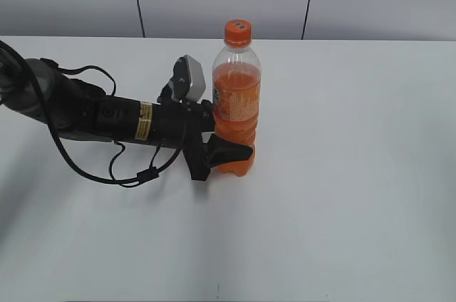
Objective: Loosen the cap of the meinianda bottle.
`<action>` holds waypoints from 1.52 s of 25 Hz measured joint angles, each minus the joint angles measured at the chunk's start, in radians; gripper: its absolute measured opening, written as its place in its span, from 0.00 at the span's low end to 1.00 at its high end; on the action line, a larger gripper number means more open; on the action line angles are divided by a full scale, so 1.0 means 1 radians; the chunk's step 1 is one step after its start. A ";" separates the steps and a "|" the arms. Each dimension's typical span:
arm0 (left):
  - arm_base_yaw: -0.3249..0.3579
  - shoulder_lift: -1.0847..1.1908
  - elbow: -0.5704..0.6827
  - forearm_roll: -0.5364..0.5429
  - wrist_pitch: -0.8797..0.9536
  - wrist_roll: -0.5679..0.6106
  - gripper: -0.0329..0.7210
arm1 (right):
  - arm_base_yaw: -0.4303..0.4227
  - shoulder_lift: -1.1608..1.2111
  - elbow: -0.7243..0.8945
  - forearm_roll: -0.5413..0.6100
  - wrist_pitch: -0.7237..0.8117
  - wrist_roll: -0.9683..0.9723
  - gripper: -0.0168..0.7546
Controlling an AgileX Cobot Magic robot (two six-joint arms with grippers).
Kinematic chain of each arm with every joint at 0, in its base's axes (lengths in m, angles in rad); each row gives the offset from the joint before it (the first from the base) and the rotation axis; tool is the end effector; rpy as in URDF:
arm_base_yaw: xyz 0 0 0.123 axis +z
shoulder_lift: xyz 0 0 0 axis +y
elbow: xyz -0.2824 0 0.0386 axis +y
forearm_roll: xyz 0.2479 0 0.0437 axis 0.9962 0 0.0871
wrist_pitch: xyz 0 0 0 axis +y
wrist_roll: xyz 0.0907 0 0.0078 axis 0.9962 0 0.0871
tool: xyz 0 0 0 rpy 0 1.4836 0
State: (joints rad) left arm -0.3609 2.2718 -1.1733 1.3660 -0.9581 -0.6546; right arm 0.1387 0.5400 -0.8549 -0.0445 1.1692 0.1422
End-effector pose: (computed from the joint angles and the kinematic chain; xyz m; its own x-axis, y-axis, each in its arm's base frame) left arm 0.3523 -0.2108 0.0766 -0.1100 0.3866 -0.9157 0.9848 0.1672 -0.0477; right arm 0.0651 0.0053 0.3564 -0.6953 0.0285 -0.7181 -0.0226 0.9979 0.0615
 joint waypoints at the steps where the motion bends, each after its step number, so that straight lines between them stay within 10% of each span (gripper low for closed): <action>1: 0.000 0.000 0.000 0.001 0.000 0.013 0.59 | 0.000 0.033 -0.026 0.000 0.002 0.000 0.78; 31: 0.000 0.000 0.000 0.001 -0.003 0.047 0.58 | 0.001 0.869 -0.669 0.325 0.048 -0.249 0.54; 38: 0.000 0.000 0.000 0.001 -0.004 0.047 0.58 | 0.143 1.000 -0.784 0.288 0.048 -0.274 0.54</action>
State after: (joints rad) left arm -0.3611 2.2718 -1.1733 1.3669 -0.9624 -0.6080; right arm 0.2821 1.5398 -1.6389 0.2436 1.2170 -0.1317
